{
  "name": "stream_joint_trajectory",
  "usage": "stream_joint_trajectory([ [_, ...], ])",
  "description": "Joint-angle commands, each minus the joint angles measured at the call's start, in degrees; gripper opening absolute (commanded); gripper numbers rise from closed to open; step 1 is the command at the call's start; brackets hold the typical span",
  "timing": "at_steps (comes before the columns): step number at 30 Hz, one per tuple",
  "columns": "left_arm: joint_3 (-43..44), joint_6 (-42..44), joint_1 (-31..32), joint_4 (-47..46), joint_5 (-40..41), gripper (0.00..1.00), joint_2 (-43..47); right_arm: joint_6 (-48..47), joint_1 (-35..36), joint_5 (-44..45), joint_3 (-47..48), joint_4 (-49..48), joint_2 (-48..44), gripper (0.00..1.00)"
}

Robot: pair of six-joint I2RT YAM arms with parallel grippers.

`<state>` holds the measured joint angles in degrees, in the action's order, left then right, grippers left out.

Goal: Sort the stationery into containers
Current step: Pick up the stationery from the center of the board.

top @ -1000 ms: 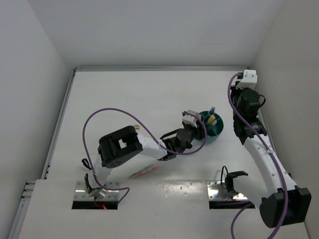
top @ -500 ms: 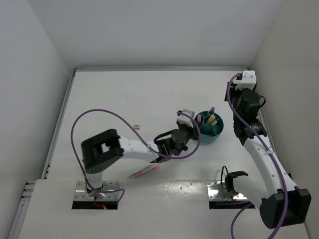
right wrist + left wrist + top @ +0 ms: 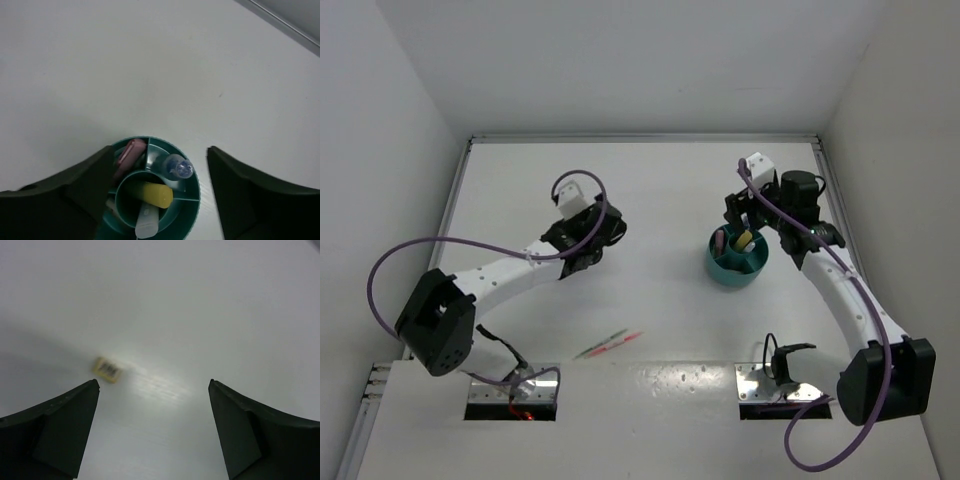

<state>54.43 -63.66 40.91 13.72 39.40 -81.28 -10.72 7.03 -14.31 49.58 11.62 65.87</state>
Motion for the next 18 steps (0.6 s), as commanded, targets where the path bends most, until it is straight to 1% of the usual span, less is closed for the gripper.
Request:
stream_joint_trajectory([
  [1,-2.75,-17.09,-2.93,14.31,-3.44,0.94,2.09,-2.37,0.18,-7.58,3.59,2.27,-0.04,0.68],
  [2,-2.75,-18.94,-4.76,14.93,-4.23,0.84,0.69,-2.37,0.18,-7.58,3.59,2.27,-0.04,0.59],
  [3,-2.76,-20.87,-5.65,15.55,-5.20,0.74,-0.02,-2.37,0.18,-7.58,3.59,2.27,-0.04,0.47],
  [4,-2.76,-21.85,-6.36,15.55,-6.25,0.63,-0.81,-2.37,0.18,-7.58,3.59,2.27,-0.04,0.45],
  [5,-2.76,-22.82,-7.67,16.16,-8.00,0.46,-2.82,-2.37,0.18,-7.06,3.59,2.27,-0.04,0.45],
  [6,-2.76,-22.83,-8.29,16.17,-9.15,0.41,-3.88,-2.37,0.18,-7.05,3.59,2.27,-0.04,0.45],
  [8,-0.83,-23.44,-8.83,16.17,-10.39,0.41,-5.99,-2.37,0.18,-6.36,3.59,2.27,-0.04,0.43],
  [9,-0.21,-24.05,-9.43,16.17,-10.92,0.44,-7.04,-2.37,0.18,-5.74,3.59,1.75,-0.04,0.43],
  [11,1.71,-24.67,-10.14,16.17,-12.75,0.52,-10.03,-2.37,0.18,-5.73,3.59,1.74,-0.04,0.43],
  [12,2.60,-25.45,-10.75,16.69,-13.29,0.58,-11.17,-2.37,0.18,-5.21,3.07,1.74,-0.04,0.43],
  [13,3.39,-25.46,-10.76,16.69,-14.16,0.62,-12.32,-2.37,0.18,-5.21,3.06,1.22,-0.04,0.43],
  [15,6.36,-25.46,-10.76,17.74,-15.22,0.65,-15.48,-2.37,0.18,-5.21,3.06,1.22,-0.04,0.43],
  [18,9.28,-24.94,-11.29,17.75,-15.23,0.67,-18.21,-2.37,0.18,-5.21,3.06,1.22,-0.04,0.43],
])
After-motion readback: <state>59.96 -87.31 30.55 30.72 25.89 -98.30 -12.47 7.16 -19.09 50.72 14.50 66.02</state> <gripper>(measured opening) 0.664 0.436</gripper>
